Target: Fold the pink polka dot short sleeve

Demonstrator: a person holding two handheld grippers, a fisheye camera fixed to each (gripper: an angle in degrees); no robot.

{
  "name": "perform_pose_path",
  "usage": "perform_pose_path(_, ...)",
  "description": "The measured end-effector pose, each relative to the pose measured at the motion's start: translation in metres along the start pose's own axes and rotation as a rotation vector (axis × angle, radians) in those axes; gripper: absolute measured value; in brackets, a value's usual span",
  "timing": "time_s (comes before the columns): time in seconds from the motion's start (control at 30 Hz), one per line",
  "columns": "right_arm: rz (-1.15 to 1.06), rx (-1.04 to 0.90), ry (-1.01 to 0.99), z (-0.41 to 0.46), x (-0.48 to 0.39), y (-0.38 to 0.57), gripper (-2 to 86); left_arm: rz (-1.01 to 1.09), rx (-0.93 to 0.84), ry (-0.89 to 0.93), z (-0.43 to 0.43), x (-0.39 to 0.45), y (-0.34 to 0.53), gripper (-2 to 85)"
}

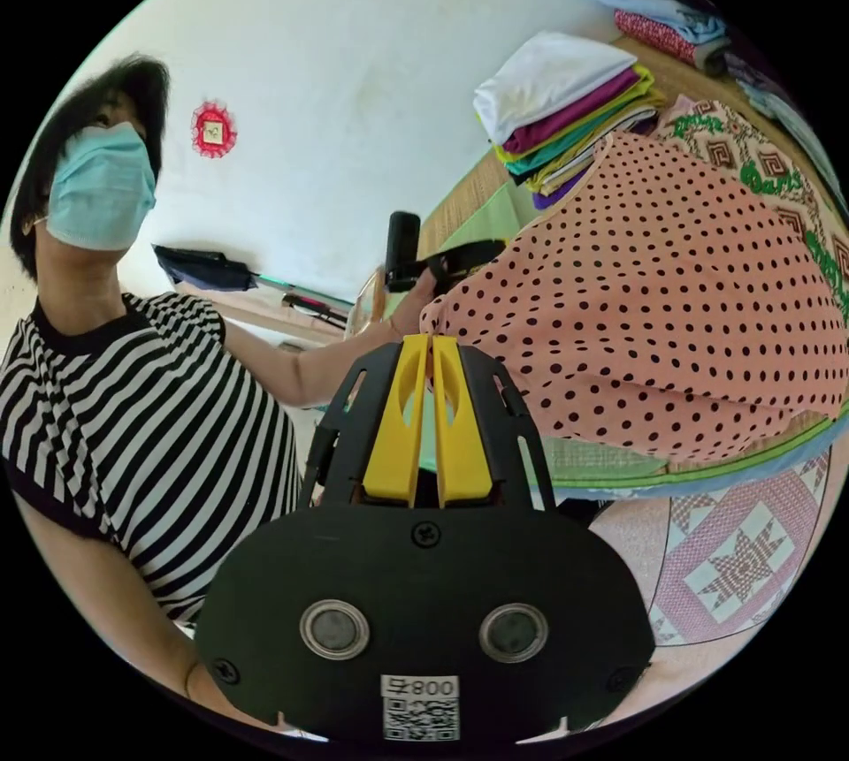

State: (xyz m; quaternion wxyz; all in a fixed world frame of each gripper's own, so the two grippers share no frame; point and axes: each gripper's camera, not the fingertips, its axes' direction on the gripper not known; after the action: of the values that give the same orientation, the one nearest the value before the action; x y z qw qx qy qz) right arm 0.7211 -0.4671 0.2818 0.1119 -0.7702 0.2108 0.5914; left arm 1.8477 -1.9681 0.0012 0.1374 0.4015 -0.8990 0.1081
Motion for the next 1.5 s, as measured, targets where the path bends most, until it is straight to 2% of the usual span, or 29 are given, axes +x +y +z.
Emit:
perform_pose_path(0.3,0.051,-0.169,-0.100,0.014,0.008,-0.004,0.4,-0.099,0.052,0.171,0.052,-0.083,0.024,7.1)
perform_pose_path(0.67,0.112,-0.215,-0.138,0.023,0.026,-0.045,0.4,-0.117,0.042,0.135,0.135,-0.171,0.039,7.8)
perform_pose_path(0.93,0.140,-0.243,-0.138,0.041,0.038,-0.096,0.4,-0.092,0.012,0.153,0.184,-0.226,0.092,3.1)
perform_pose_path(1.13,0.155,-0.276,-0.150,0.058,0.044,-0.139,0.4,-0.119,0.036,0.184,0.177,-0.268,0.202,2.0)
perform_pose_path(1.5,0.077,-0.386,-0.196,0.120,0.031,-0.240,0.4,-0.317,0.252,0.218,0.095,-0.378,0.513,1.6)
